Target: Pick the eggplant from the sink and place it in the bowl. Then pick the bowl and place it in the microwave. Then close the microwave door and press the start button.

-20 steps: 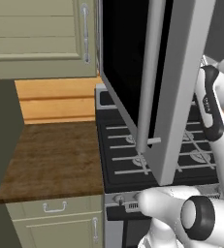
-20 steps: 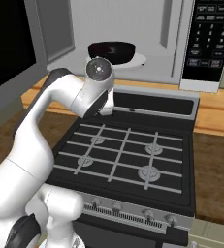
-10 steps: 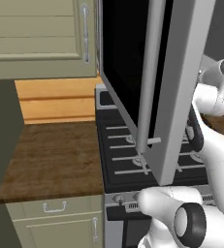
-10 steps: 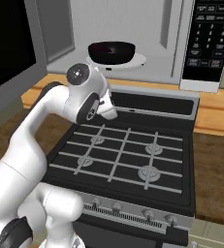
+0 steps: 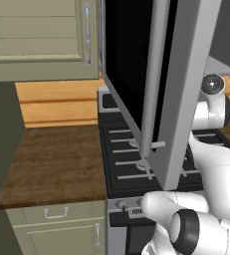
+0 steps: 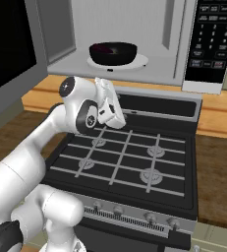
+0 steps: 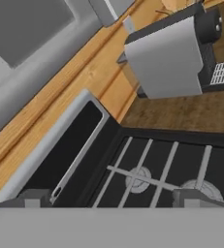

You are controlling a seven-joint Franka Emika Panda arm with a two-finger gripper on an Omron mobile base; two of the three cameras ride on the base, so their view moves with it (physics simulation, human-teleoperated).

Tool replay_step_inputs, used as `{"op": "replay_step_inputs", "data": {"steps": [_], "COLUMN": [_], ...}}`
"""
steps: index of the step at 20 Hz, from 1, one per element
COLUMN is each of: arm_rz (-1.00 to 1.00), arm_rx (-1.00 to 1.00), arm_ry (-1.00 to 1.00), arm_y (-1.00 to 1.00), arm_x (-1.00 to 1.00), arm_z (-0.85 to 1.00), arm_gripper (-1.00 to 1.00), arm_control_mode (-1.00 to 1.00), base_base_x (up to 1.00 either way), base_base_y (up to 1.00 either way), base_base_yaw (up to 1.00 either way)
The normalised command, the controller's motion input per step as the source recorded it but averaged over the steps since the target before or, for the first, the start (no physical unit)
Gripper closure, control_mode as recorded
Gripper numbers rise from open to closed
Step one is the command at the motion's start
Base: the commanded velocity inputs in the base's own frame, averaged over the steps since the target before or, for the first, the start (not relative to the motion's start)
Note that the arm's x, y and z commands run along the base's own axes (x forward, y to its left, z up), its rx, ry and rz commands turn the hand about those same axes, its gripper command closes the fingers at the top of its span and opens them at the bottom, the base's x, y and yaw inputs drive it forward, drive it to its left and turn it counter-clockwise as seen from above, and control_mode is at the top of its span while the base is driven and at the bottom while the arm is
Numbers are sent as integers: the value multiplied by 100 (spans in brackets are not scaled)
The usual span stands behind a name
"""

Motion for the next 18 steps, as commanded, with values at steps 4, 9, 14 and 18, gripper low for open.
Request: {"op": "replay_step_inputs", "data": {"steps": [4, 9, 14, 18], "arm_rz": [-4, -4, -19, -20], "arm_rx": [-11, -18, -22, -25], "arm_ry": [-2, -13, -14, -16], "arm_y": [0, 0, 11, 43], "arm_x": [0, -1, -15, -9], "arm_z": [-22, -17, -13, -21], "arm_gripper": [-100, -100, -100, -100], "arm_control_mode": [-100, -100, -100, -100], "base_base_x": [0, 0, 0, 0], "base_base_y": [0, 0, 0, 0], "base_base_yaw": [0, 0, 0, 0]}}
